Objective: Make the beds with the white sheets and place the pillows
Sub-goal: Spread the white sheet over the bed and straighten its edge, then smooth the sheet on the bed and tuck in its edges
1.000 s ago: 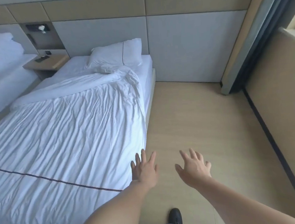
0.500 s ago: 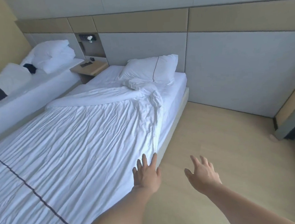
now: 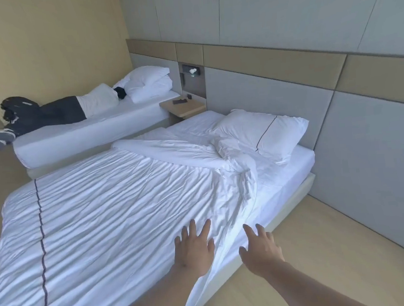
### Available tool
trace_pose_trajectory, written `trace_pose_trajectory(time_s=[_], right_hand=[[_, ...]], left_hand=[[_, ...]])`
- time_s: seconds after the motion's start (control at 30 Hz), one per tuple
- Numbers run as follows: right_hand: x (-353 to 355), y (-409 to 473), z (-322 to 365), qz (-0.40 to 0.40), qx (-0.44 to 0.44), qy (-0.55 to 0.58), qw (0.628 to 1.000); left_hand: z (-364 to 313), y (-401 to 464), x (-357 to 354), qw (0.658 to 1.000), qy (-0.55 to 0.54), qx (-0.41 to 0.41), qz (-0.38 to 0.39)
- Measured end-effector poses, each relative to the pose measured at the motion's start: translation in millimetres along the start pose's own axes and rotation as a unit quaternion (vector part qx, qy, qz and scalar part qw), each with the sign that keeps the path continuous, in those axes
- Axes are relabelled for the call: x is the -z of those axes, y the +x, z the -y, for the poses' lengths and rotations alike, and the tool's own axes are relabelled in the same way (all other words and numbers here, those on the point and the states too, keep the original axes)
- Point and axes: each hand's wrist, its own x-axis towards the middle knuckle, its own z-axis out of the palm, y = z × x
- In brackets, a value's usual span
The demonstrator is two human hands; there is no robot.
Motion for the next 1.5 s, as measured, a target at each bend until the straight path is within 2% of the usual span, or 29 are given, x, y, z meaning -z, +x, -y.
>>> trace_pose_trajectory(time_s=[0.17,0.27,0.4,0.47,0.63,0.83,1.0,1.23,1.37,1.5], right_hand=[[26,107,0,0.015,0.015,-0.010,1.000],[32,165,1,0.050,0.013,-0.006,0.999],[46,244,-3,0.057,0.004,0.000,0.998],[51,271,-16,0.081,0.007,-0.024,0.996],[81,366,-12,0.040,0.054,-0.019,0.998],[111,514,-5,0.038,0.103,-0.034,0.993],[123,662,-15,0.064,0.125,-0.021,0.990],[81,902,-25,0.055,0.083,0.068,0.993],[32,971,-27,0.102,0.052,0.035,0.993],[-9,990,-37,0.128,0.037,0.002,0.991]], left_hand=[[-12,104,4,1.000,-0.010,0.017,0.006],[-11,156,-1,0.998,-0.022,0.051,0.036],[-13,240,5,0.995,-0.032,0.091,0.035],[-17,268,5,0.994,-0.040,0.085,0.049],[-26,351,25,0.995,-0.042,0.090,0.029],[-43,470,24,0.993,-0.043,0.105,0.017],[-60,583,-11,0.972,-0.130,0.197,0.006],[-78,714,-76,0.919,-0.240,0.306,-0.072],[-88,737,-105,0.945,-0.180,0.265,-0.075],[-91,766,-118,0.939,-0.178,0.290,-0.040]])
